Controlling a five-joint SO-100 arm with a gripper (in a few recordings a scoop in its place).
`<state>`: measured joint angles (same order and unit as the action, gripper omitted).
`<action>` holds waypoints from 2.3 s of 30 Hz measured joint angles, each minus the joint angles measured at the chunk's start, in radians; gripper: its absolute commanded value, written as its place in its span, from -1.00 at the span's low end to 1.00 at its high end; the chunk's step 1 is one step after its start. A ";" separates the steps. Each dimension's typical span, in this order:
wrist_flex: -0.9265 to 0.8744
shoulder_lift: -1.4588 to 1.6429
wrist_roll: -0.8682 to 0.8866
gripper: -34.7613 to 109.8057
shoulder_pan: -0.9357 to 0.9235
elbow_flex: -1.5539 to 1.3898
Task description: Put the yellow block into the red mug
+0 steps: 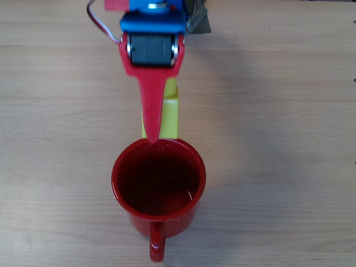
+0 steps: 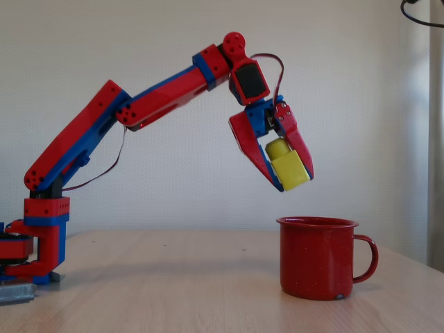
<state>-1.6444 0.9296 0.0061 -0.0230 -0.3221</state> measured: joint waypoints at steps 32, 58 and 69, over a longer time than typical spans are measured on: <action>0.048 -0.239 -0.009 0.20 -0.002 0.209; 0.118 -0.238 -0.015 -0.49 -0.037 0.202; 0.140 -0.031 0.000 -0.52 -0.037 -0.003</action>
<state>-1.5048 0.8989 0.0061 -0.0598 -0.3252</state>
